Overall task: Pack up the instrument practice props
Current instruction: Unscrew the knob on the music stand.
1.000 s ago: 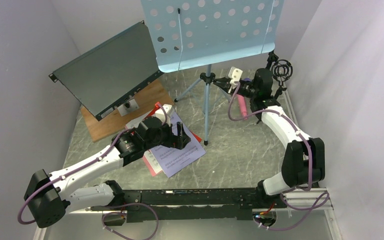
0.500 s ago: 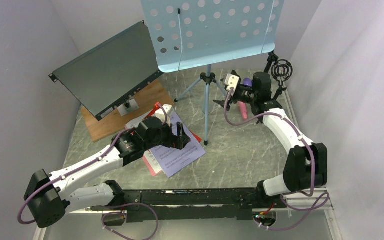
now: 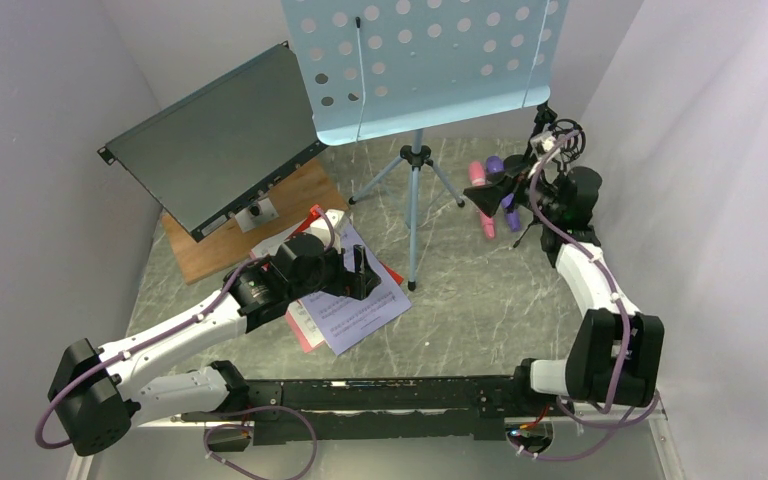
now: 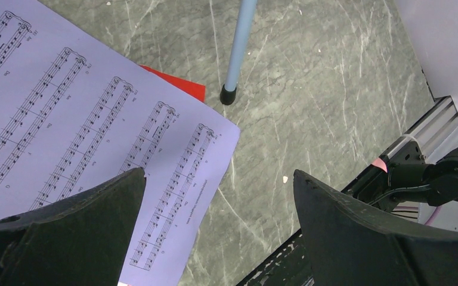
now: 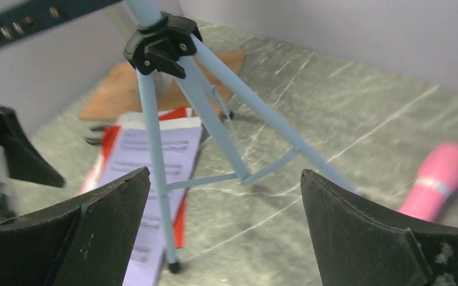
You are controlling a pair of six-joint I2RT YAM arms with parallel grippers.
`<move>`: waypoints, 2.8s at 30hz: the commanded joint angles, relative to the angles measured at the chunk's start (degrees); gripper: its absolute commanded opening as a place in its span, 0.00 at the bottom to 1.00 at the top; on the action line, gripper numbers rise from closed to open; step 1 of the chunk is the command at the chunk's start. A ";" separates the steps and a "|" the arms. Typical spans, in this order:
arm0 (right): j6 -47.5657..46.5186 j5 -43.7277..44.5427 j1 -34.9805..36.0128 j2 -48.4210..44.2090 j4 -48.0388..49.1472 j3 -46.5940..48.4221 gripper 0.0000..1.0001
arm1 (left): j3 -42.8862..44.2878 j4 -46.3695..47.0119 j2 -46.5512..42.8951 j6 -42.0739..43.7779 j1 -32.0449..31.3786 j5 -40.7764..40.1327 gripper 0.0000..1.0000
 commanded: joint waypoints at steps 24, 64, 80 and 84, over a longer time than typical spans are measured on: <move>89.61 3.02 9.55 19.23 24.84 10.21 0.66 | 1.78 -0.60 -3.35 -0.33 -0.21 -1.40 0.99; 40.58 -8.88 9.59 21.32 33.80 13.53 0.08 | 0.88 -1.14 -4.75 -0.56 -0.20 -1.86 0.99; 55.82 -4.76 8.87 25.90 51.20 8.74 0.50 | 0.72 -1.19 -4.57 -0.47 -0.23 -1.95 0.99; 59.00 -3.74 8.03 26.50 53.23 7.67 0.56 | 0.94 -1.45 -4.70 -0.41 -0.20 -2.08 0.99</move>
